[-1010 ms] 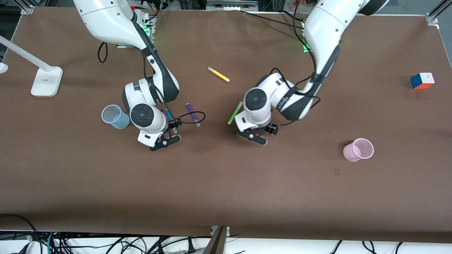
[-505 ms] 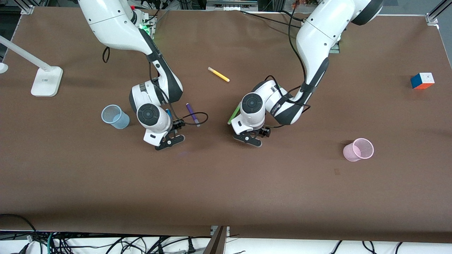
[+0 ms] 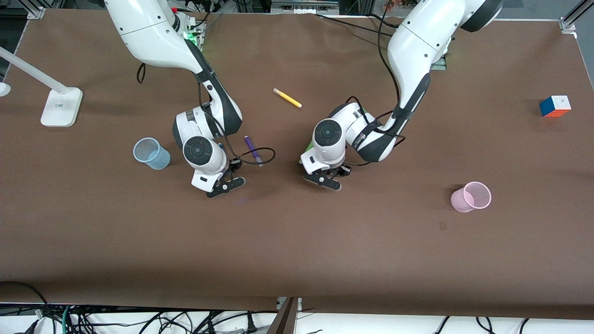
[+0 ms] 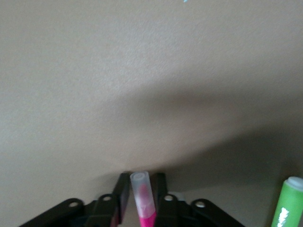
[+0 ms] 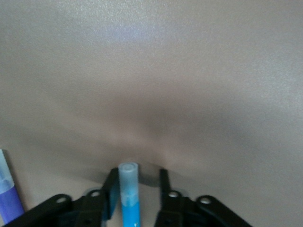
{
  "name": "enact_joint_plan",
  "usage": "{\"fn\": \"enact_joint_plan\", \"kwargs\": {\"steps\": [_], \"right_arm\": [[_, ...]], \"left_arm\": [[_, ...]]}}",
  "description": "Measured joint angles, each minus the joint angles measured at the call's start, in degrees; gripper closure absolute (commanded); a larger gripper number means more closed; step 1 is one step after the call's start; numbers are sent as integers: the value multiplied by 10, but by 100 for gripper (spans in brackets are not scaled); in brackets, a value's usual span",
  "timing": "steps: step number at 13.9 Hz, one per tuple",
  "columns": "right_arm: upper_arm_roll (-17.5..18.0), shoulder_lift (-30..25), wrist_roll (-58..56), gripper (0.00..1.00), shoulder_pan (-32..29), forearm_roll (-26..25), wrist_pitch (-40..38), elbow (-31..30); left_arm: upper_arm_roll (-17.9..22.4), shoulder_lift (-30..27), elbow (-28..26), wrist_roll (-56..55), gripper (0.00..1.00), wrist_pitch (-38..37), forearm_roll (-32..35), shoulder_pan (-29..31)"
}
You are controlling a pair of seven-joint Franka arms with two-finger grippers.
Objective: Place pink and blue markers in matching cups
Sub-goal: 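Grasp the blue marker with the right gripper while the left gripper grasps the pink marker, then carry the blue marker over the blue cup while the left gripper carries pink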
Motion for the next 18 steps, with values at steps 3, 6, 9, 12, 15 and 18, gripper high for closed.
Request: {"fn": "enact_joint_plan", "kwargs": {"steps": [3, 6, 9, 12, 15, 18], "right_arm": [[-2, -10, -16, 100, -2, 0, -2, 6], [-9, -57, -107, 100, -23, 0, -62, 25], [-13, -126, -265, 100, -68, 59, -168, 37], [-36, -168, -466, 100, -114, 140, -254, 36], [-88, -175, -641, 100, -133, 215, -317, 34], [-141, -173, -837, 100, -145, 290, -349, 4]], "left_arm": [[1, -9, 1, 0, 100, -15, 0, 2], [3, -48, 12, 33, 100, -65, 0, 19], [5, -114, 19, 208, 100, -120, -45, 87], [7, -145, 18, 424, 99, -127, -116, 176], [7, -146, 17, 568, 100, -126, -163, 234], [8, -146, 24, 700, 100, -138, -245, 289]]}}
